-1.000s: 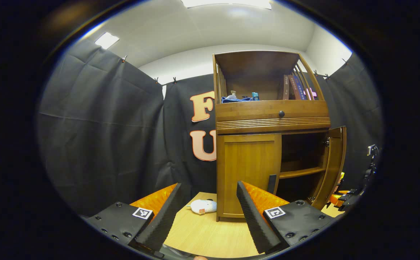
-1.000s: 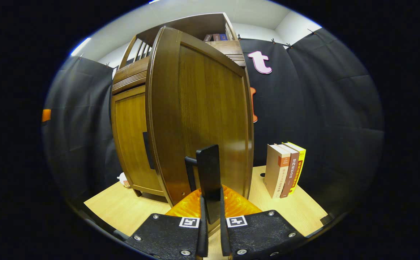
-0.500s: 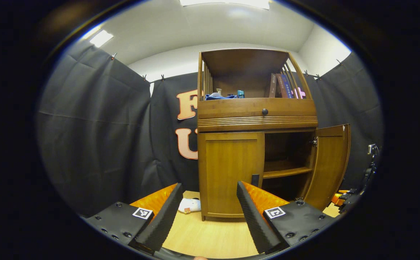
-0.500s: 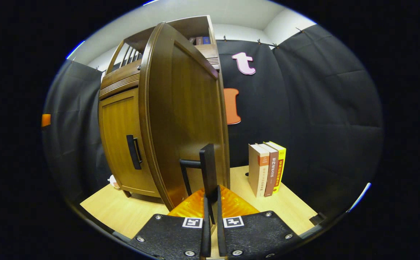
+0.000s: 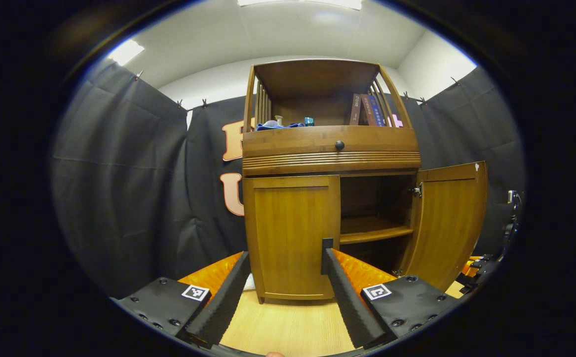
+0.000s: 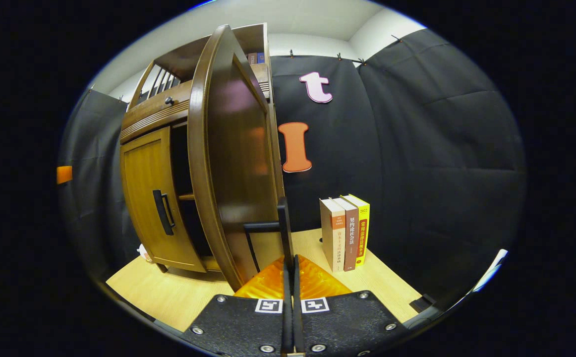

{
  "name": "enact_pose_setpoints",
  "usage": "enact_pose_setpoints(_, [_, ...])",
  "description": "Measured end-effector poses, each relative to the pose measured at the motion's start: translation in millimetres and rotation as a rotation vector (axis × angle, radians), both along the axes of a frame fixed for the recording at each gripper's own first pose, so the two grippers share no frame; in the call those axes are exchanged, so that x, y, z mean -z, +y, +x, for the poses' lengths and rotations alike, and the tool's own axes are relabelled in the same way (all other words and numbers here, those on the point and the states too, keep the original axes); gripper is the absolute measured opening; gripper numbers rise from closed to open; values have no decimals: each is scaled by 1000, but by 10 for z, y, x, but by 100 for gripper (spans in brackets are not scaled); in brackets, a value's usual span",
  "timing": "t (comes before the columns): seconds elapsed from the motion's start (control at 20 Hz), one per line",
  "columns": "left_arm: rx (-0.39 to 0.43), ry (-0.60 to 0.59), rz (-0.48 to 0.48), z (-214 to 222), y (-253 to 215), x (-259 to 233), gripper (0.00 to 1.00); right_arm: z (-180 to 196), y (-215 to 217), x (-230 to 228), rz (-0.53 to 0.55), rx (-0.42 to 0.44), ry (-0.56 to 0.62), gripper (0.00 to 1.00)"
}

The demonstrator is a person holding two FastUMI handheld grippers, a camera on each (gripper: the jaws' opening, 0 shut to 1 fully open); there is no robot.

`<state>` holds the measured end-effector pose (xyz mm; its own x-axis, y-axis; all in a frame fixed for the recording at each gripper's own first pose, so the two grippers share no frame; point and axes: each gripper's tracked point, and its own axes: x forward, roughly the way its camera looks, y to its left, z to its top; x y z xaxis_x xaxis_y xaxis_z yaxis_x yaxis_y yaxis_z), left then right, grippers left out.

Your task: Open the right door of the double-door shoe cabinet with the right hand, and open the left door with the left hand.

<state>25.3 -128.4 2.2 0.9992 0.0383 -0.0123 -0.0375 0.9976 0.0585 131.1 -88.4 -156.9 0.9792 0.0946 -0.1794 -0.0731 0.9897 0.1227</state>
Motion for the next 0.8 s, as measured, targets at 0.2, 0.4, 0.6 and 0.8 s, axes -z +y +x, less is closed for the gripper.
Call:
enact_pose_setpoints(0.2, [20,8,-9,169,-192,80,94,-11,-43,2,3,-11,2,0])
enact_pose_setpoints(0.4, [46,23,-29,361,-337,219,94,-59,-119,10,3,-10,7,1])
enact_pose_setpoints(0.6, [62,16,-36,584,-458,311,94,-283,-464,65,-16,54,17,3])
enact_pose_setpoints(0.8, [77,24,-25,822,-589,483,94,-488,-812,154,5,112,40,0])
